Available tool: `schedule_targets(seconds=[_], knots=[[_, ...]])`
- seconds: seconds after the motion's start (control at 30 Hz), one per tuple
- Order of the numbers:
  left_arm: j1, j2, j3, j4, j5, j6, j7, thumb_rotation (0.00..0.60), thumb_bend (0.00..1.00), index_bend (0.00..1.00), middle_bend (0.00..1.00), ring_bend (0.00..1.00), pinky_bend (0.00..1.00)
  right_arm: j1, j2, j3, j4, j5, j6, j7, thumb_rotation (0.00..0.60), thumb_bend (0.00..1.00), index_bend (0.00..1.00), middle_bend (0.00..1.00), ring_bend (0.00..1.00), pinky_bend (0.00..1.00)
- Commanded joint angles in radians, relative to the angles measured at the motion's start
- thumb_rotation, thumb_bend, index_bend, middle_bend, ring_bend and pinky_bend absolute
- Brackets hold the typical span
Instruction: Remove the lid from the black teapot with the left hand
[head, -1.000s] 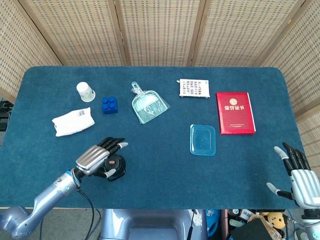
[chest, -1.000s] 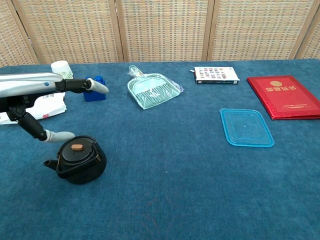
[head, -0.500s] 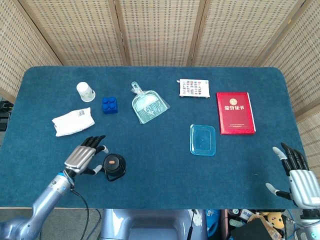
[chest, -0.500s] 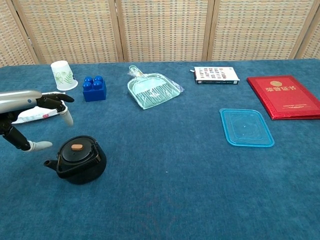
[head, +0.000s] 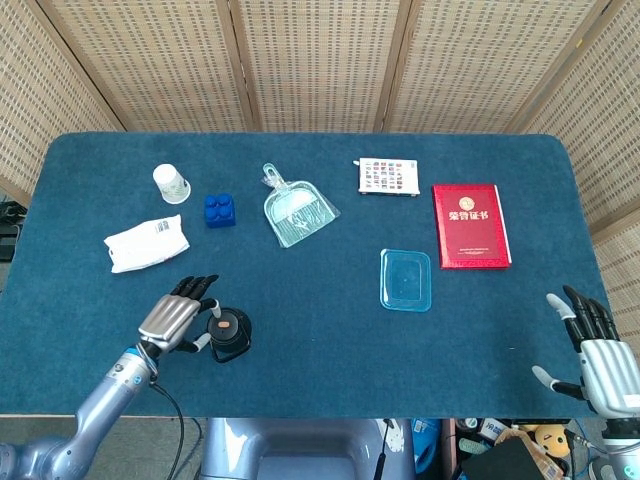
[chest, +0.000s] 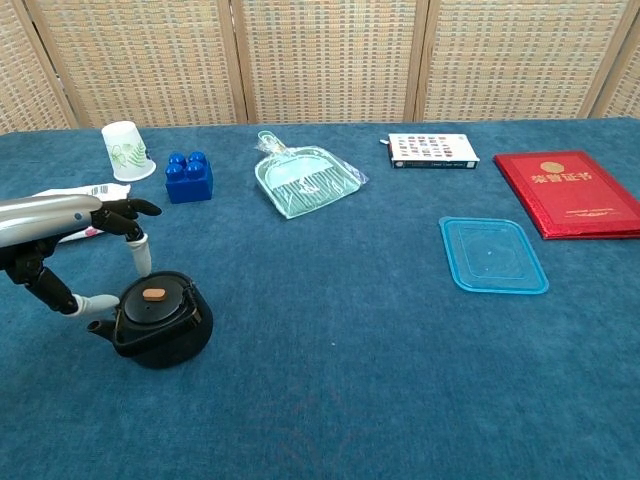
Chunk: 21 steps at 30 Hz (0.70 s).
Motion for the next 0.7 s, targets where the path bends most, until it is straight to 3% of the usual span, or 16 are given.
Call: schedule_targets(seconds=[0.03,0.7], knots=[[-0.004,-0.009,-0.003,0.001,-0.012,-0.001,0.008,0.6,0.36,0.4,0.0,0.0,0.0,0.001,0.0,-0.001,0.0,0.0,-0.002,0.002,0.6,0.0,0.0,0.0,0.0,0.0],[-0.022,-0.06,-0.017,0.021,-0.075,0.006,0.06,0.6,0.36,0.44,0.0,0.0,0.0,0.002,0.005,0.0,0.003,0.003,-0.005,0.018,0.6,0.0,0.0,0.0,0.0,0.0]])
